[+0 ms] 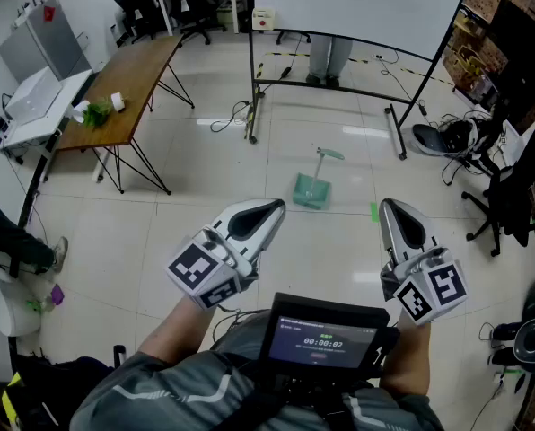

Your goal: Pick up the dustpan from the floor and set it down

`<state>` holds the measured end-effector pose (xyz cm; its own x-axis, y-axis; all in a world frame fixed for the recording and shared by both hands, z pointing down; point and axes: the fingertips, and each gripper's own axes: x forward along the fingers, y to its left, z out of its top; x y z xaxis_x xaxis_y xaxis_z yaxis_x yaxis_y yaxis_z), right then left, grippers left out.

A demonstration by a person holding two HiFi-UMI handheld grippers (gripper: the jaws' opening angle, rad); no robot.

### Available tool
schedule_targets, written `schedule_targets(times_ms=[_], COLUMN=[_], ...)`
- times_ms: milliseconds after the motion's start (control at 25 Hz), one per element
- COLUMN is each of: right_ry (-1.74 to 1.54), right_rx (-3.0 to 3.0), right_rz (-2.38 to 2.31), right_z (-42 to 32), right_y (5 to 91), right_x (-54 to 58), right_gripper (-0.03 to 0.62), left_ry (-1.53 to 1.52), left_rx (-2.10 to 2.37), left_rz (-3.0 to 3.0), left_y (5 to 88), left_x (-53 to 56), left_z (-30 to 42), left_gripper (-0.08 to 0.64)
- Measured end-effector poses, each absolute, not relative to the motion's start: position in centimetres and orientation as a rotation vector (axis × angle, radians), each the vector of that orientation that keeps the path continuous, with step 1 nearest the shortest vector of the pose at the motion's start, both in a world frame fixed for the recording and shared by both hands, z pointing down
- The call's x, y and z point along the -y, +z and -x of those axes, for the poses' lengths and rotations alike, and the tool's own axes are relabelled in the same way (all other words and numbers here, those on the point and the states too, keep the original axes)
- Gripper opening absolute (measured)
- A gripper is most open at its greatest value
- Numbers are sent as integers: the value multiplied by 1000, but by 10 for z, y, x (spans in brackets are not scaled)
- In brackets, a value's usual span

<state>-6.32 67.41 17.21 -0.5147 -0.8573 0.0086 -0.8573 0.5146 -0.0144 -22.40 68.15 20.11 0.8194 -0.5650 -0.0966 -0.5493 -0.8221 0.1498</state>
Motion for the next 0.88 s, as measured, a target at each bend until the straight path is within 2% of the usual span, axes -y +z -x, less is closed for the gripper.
schedule_targets(times_ms=[400,880], right_ry=[41,55], right_rx=[2752,2874], right_rz=[-1511,-1293], right_z=[73,-32], right_y=[186,190], right_x=[-578,-346], right_gripper=[20,20], left_ry=[-208,-256], left_rx=[919,1165], left_rz=[-2885,-2861], left_y=[207,192], left_x=[-592,-373], left_z=[234,151], left_gripper=[25,25])
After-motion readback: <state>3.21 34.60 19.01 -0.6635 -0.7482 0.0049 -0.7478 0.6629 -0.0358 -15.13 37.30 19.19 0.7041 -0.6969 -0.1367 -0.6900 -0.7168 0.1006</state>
